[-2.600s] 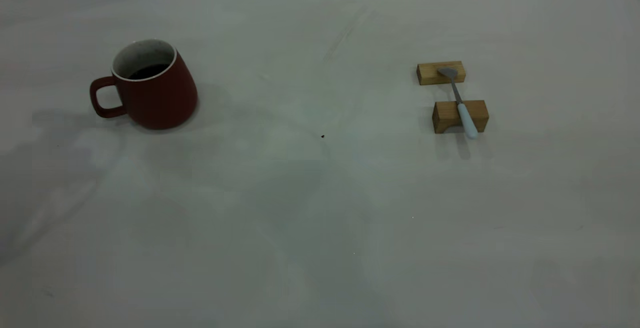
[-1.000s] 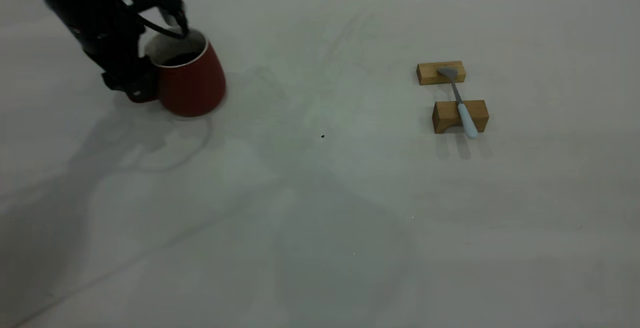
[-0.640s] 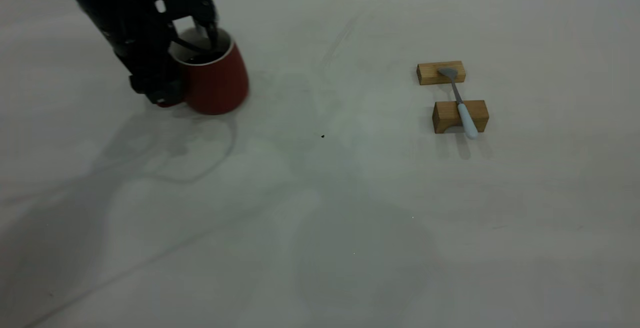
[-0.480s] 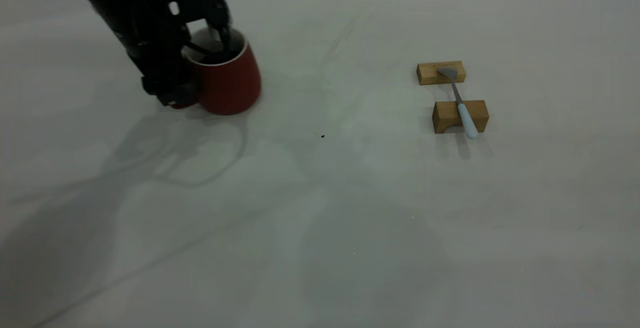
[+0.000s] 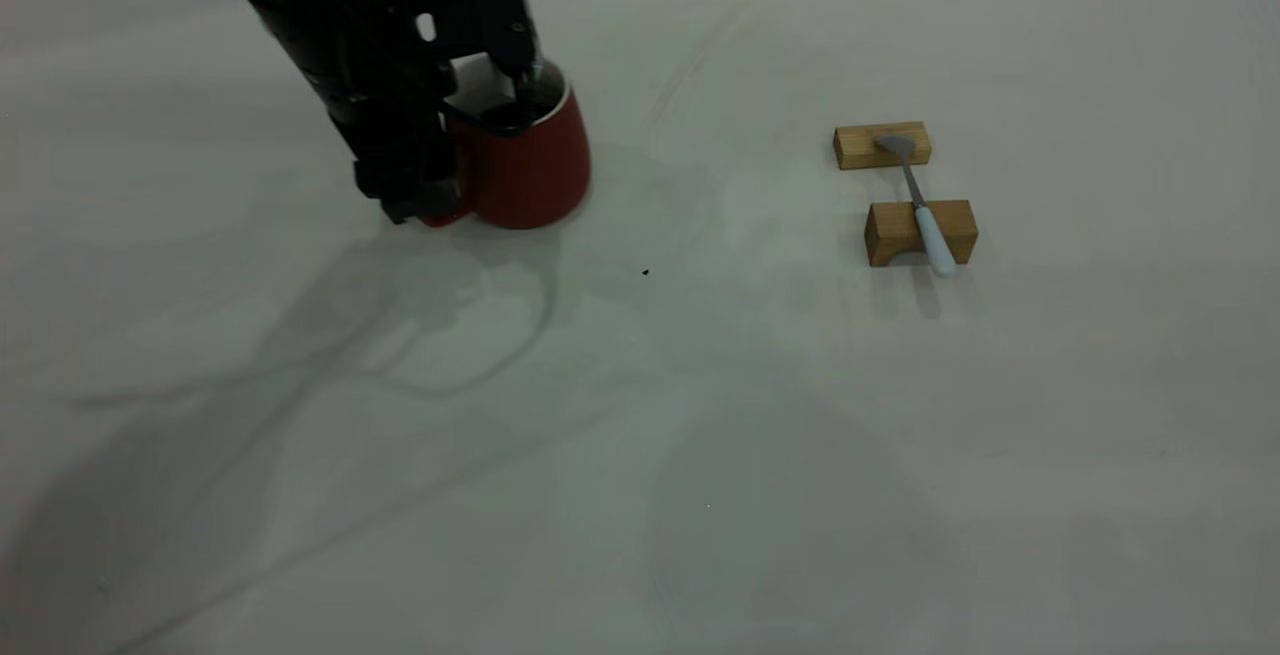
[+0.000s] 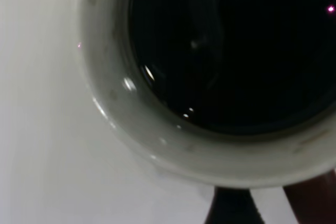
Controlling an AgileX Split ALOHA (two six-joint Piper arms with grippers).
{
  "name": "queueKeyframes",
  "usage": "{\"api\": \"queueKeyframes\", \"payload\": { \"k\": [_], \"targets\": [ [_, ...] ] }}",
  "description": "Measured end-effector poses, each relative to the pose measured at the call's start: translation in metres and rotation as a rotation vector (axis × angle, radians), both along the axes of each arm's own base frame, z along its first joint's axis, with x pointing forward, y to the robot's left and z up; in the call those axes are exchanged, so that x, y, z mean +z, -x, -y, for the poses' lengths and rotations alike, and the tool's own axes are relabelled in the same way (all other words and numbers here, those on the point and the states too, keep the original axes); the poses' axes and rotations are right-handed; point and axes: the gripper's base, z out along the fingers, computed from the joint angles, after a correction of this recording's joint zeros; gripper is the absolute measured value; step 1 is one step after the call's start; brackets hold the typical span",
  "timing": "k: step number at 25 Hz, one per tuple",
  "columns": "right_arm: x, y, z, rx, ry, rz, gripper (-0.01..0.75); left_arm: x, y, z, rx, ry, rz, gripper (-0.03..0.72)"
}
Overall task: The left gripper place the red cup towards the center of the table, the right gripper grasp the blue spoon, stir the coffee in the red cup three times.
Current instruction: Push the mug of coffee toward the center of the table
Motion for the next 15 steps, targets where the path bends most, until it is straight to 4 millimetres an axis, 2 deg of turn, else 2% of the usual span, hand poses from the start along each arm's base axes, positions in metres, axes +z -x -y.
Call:
{"api": "queueKeyframes", "payload": {
  "k": [8, 15],
  "targets": [
    [0.0, 0.0, 0.0, 0.0, 0.0, 0.0, 0.452, -0.007, 0.011, 0.029, -0.068, 0.012, 0.008, 0.551],
    [0.0, 0.0, 0.0, 0.0, 0.0, 0.0, 0.452, -0.006, 0.016, 0.042, -0.068, 0.03, 0.012, 0.551]
  ]
}}
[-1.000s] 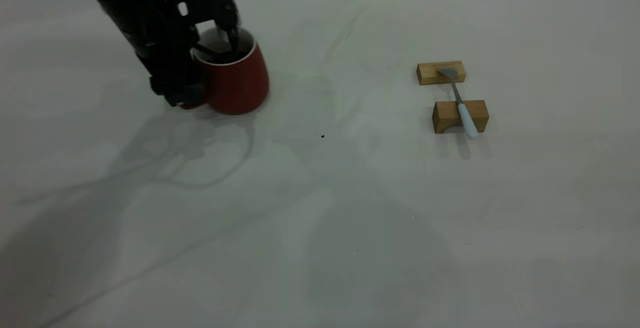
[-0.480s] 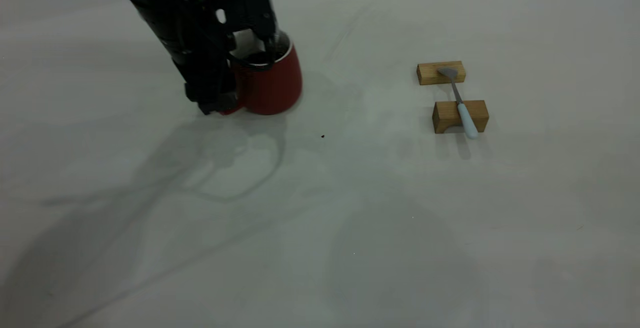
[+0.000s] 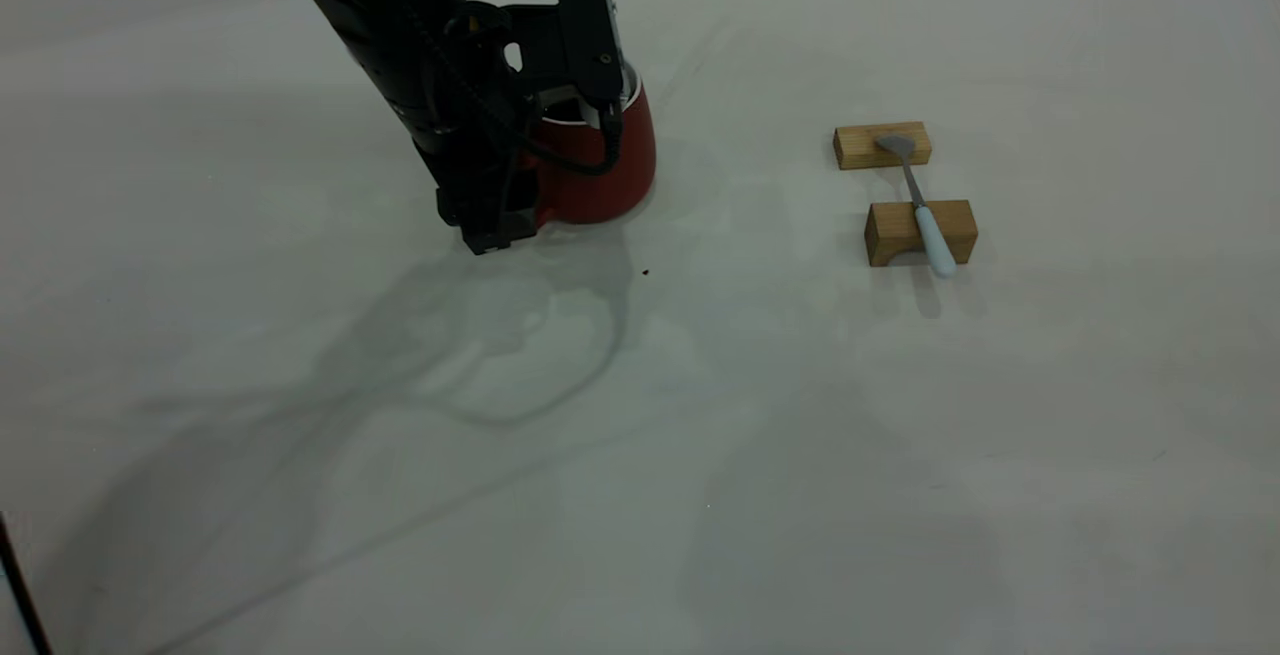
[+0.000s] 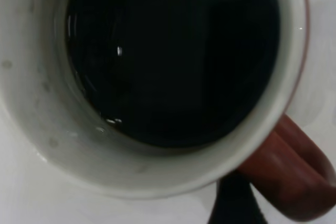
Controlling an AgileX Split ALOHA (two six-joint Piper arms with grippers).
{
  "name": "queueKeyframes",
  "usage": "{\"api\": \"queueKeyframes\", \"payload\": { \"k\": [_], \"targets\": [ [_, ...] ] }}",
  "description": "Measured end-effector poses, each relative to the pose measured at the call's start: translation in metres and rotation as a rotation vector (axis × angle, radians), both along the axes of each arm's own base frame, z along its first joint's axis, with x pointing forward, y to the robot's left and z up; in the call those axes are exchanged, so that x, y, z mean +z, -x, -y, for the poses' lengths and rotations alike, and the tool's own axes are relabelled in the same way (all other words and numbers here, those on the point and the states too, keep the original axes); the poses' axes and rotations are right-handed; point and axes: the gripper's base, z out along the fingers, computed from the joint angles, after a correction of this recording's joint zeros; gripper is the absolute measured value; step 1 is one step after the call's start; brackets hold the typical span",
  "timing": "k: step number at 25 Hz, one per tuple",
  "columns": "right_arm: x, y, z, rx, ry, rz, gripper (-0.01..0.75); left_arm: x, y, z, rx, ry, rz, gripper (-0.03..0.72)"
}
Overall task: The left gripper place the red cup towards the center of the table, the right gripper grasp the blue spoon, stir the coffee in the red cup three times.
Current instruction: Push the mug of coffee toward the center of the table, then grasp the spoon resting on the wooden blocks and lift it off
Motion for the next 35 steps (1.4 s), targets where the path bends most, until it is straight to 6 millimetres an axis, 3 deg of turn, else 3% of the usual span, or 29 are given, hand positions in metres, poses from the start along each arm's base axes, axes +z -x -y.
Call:
{"api": "queueKeyframes", "payload": {
  "k": [12, 21, 24, 27, 31, 35],
  "targets": [
    [0.0, 0.0, 0.0, 0.0, 0.0, 0.0, 0.452, 0.005, 0.005, 0.008, 0.029, 0.01, -0.015, 0.551],
    [0.0, 0.0, 0.0, 0.0, 0.0, 0.0, 0.452, 0.06, 0.006, 0.006, 0.173, 0.051, -0.021, 0.551],
    [0.0, 0.0, 0.0, 0.0, 0.0, 0.0, 0.452, 0.087, 0.008, 0.004, 0.232, 0.078, -0.01, 0.551],
    [0.0, 0.0, 0.0, 0.0, 0.0, 0.0, 0.452, 0.128, 0.013, 0.001, 0.3, 0.125, 0.021, 0.551],
    [0.0, 0.0, 0.0, 0.0, 0.0, 0.0, 0.452, 0.192, 0.028, -0.008, 0.419, 0.223, 0.074, 0.551],
    [0.0, 0.0, 0.0, 0.0, 0.0, 0.0, 0.452, 0.255, 0.055, -0.024, 0.605, 0.349, 0.097, 0.551]
  ]
}}
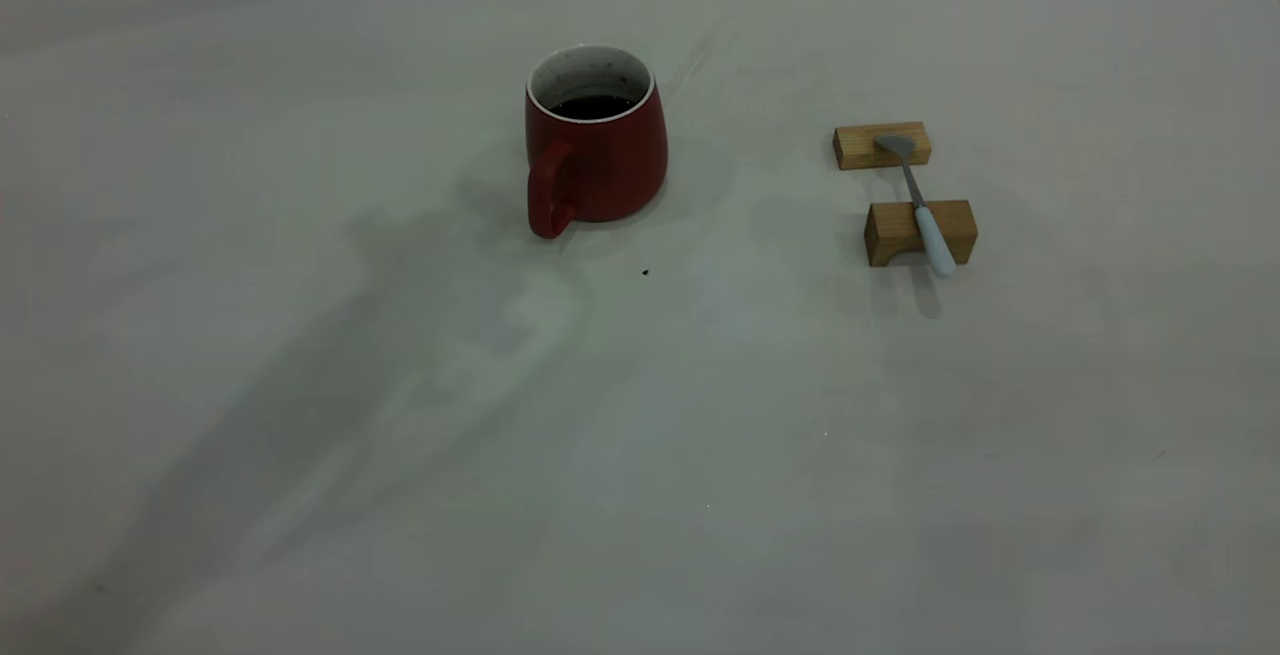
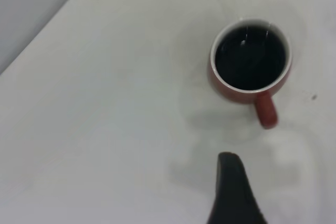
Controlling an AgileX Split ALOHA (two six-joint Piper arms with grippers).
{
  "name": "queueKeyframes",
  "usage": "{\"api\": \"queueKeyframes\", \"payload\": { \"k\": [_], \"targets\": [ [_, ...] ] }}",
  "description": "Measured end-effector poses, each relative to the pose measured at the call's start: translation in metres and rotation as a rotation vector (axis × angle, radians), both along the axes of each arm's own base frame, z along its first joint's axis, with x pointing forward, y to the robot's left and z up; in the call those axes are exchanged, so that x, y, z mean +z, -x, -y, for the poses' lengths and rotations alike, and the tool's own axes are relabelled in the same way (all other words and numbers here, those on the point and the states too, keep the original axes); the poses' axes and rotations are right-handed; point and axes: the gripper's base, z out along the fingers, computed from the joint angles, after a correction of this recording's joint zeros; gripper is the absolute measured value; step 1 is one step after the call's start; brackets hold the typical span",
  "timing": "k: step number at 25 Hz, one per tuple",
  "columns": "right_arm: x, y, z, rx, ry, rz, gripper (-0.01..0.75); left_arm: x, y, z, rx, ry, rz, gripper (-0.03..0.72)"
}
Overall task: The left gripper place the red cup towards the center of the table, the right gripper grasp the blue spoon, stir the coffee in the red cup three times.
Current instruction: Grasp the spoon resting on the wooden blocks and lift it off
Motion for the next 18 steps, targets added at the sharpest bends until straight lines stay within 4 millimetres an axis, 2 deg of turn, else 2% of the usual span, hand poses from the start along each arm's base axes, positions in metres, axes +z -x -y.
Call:
{"api": "queueKeyframes", "payload": {
  "k": [5, 9, 12, 15, 18],
  "targets": [
    [0.0, 0.0, 0.0, 0.0, 0.0, 0.0, 0.452, 0.066, 0.052, -0.032, 0.187, 0.073, -0.005, 0.551],
    [0.0, 0.0, 0.0, 0.0, 0.0, 0.0, 0.452, 0.099, 0.098, -0.06, 0.29, 0.06, -0.056, 0.551],
    [0.0, 0.0, 0.0, 0.0, 0.0, 0.0, 0.452, 0.115, 0.129, -0.078, 0.329, 0.045, -0.078, 0.551],
    [0.0, 0.0, 0.0, 0.0, 0.0, 0.0, 0.452, 0.127, 0.149, -0.09, 0.335, 0.075, -0.021, 0.551],
    [0.0, 0.0, 0.0, 0.0, 0.0, 0.0, 0.452, 0.122, 0.171, -0.102, 0.356, 0.099, -0.009, 0.551]
  ]
}}
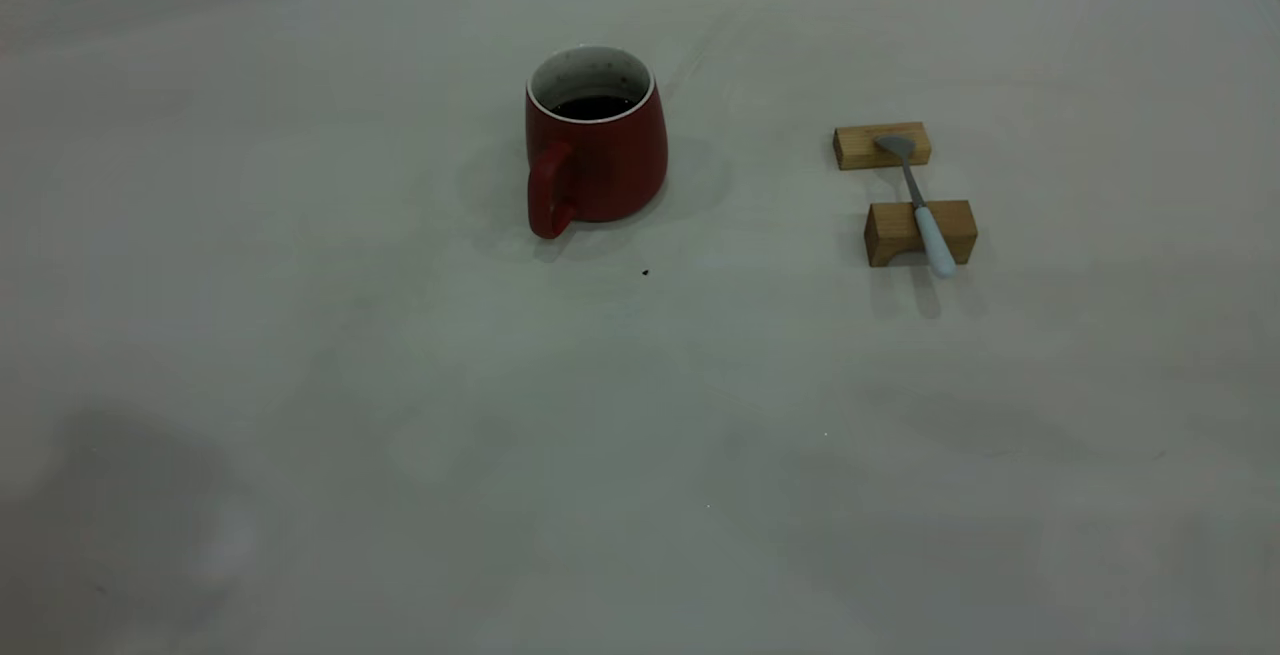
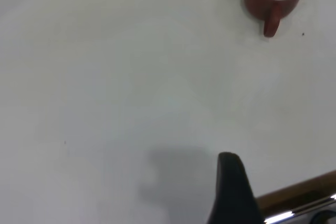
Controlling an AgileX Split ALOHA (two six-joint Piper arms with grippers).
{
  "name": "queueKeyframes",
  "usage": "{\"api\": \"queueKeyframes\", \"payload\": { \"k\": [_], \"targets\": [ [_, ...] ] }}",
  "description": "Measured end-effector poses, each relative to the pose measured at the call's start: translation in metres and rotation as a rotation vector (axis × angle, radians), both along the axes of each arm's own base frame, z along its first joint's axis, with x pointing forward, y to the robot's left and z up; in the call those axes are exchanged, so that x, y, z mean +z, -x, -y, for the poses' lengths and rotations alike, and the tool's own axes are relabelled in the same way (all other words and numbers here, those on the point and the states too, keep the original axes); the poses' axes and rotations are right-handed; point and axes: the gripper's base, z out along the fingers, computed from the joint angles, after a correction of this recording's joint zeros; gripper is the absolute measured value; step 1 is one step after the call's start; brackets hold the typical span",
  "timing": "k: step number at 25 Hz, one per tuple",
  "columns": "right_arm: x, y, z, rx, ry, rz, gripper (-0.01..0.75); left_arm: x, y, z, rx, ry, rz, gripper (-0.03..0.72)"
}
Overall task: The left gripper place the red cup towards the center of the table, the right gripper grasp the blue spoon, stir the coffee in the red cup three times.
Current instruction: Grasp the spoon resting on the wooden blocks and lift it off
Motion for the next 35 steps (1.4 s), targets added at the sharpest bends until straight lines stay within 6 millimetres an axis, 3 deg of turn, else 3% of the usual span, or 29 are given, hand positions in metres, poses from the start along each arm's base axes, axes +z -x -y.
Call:
{"api": "queueKeyframes", "payload": {
  "k": [4, 10, 16, 35],
  "targets": [
    [0.0, 0.0, 0.0, 0.0, 0.0, 0.0, 0.452, -0.024, 0.033, -0.018, 0.033, 0.01, -0.016, 0.551],
    [0.0, 0.0, 0.0, 0.0, 0.0, 0.0, 0.452, -0.092, 0.072, -0.039, 0.077, -0.021, -0.119, 0.551],
    [0.0, 0.0, 0.0, 0.0, 0.0, 0.0, 0.452, -0.145, 0.1, -0.054, 0.151, -0.007, -0.169, 0.551],
    [0.0, 0.0, 0.0, 0.0, 0.0, 0.0, 0.452, -0.141, 0.14, -0.075, 0.189, 0.166, 0.104, 0.551]
  ]
}}
